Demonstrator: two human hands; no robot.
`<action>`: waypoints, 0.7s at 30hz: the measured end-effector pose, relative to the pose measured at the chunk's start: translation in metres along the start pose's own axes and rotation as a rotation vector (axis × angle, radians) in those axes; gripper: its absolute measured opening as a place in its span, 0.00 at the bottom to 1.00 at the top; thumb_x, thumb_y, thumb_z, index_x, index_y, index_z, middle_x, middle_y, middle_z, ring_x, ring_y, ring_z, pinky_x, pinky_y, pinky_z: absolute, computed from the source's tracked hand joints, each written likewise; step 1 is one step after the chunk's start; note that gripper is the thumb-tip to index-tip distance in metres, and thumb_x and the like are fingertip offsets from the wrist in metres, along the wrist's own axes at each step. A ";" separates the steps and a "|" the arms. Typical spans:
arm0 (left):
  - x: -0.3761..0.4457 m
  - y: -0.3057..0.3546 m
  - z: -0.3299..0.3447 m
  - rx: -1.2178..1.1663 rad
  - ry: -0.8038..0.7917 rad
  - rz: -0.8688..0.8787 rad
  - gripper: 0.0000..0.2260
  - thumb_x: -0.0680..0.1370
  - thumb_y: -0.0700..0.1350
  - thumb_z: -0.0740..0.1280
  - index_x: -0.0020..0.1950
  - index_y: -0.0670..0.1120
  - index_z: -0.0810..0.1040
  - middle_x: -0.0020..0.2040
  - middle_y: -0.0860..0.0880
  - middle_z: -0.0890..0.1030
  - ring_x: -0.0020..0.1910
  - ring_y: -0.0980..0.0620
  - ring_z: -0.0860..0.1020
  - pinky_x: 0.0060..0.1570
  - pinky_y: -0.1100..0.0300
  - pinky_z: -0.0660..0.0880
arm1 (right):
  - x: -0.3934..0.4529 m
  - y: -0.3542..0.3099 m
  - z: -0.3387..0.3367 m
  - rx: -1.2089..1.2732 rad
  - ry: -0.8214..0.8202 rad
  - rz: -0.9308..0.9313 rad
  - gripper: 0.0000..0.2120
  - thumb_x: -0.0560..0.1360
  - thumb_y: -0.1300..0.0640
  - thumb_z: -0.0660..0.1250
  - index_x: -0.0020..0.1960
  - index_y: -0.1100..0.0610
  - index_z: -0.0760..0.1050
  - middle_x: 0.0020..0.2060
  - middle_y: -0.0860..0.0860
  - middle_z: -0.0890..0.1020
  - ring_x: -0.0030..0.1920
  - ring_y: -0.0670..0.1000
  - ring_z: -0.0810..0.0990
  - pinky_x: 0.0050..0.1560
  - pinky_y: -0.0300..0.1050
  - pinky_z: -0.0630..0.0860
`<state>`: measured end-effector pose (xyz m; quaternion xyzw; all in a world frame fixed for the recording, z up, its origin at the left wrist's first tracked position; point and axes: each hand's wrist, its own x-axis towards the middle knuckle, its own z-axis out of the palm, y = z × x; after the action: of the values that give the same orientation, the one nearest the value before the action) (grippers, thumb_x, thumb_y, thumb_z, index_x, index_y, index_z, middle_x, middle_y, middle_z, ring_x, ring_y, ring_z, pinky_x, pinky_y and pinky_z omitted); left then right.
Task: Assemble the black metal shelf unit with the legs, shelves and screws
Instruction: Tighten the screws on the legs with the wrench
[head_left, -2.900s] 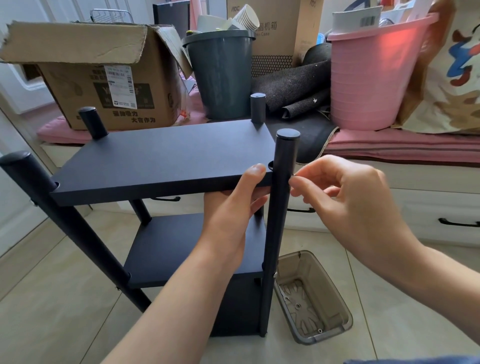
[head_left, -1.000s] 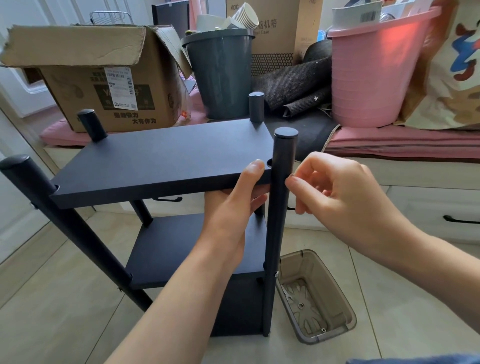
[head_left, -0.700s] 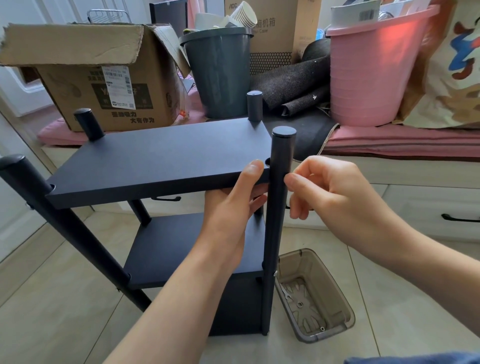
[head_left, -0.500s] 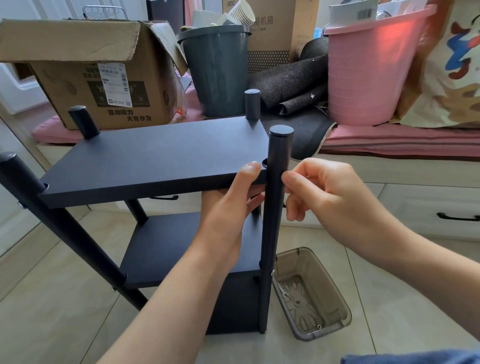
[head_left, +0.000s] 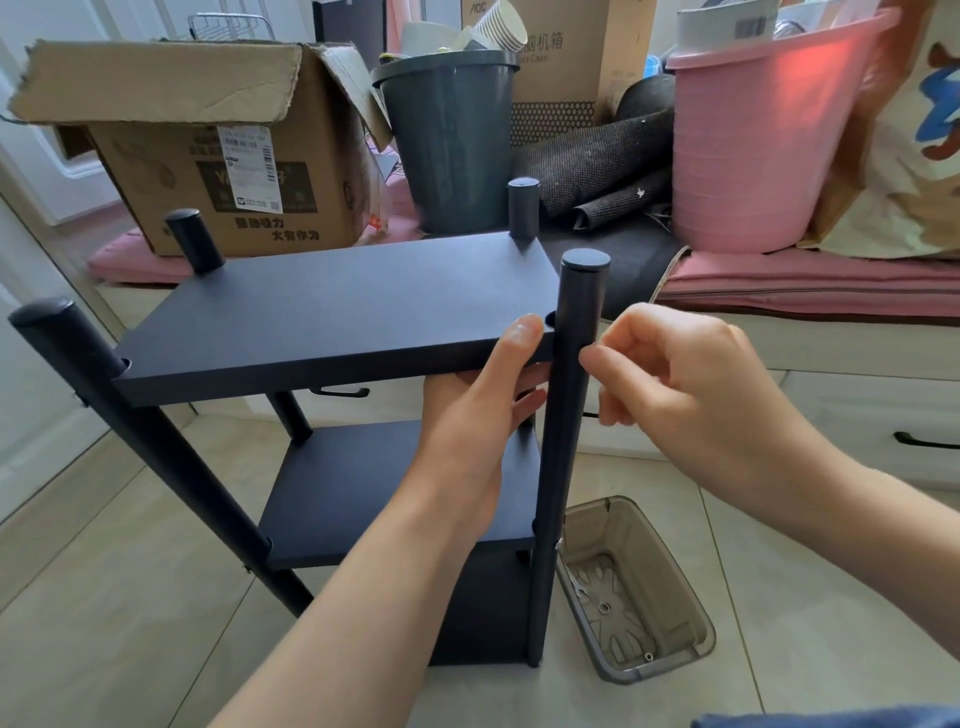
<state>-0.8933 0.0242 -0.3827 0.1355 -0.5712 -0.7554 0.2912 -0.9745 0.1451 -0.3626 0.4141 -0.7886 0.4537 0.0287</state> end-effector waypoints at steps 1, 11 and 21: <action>0.000 0.001 0.001 0.004 -0.002 0.000 0.18 0.82 0.44 0.65 0.36 0.60 0.86 0.44 0.54 0.87 0.47 0.51 0.85 0.63 0.48 0.76 | 0.000 -0.001 0.001 0.059 -0.019 0.030 0.12 0.78 0.54 0.65 0.37 0.54 0.76 0.27 0.49 0.81 0.29 0.45 0.78 0.34 0.35 0.73; 0.001 -0.002 -0.002 0.021 -0.031 -0.005 0.16 0.82 0.46 0.64 0.39 0.56 0.86 0.47 0.51 0.87 0.49 0.50 0.85 0.62 0.50 0.77 | 0.004 0.006 -0.001 0.211 -0.084 0.038 0.13 0.79 0.56 0.64 0.37 0.57 0.76 0.26 0.51 0.81 0.28 0.49 0.78 0.35 0.37 0.74; 0.000 -0.007 -0.003 0.010 -0.049 -0.003 0.15 0.71 0.50 0.71 0.55 0.45 0.83 0.55 0.46 0.86 0.57 0.49 0.84 0.66 0.48 0.75 | 0.003 0.011 -0.002 -0.099 0.021 -0.150 0.08 0.77 0.52 0.67 0.41 0.55 0.76 0.28 0.45 0.79 0.33 0.44 0.79 0.41 0.34 0.74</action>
<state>-0.8938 0.0229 -0.3898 0.1195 -0.5815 -0.7562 0.2753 -0.9848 0.1471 -0.3674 0.4654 -0.7763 0.4153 0.0915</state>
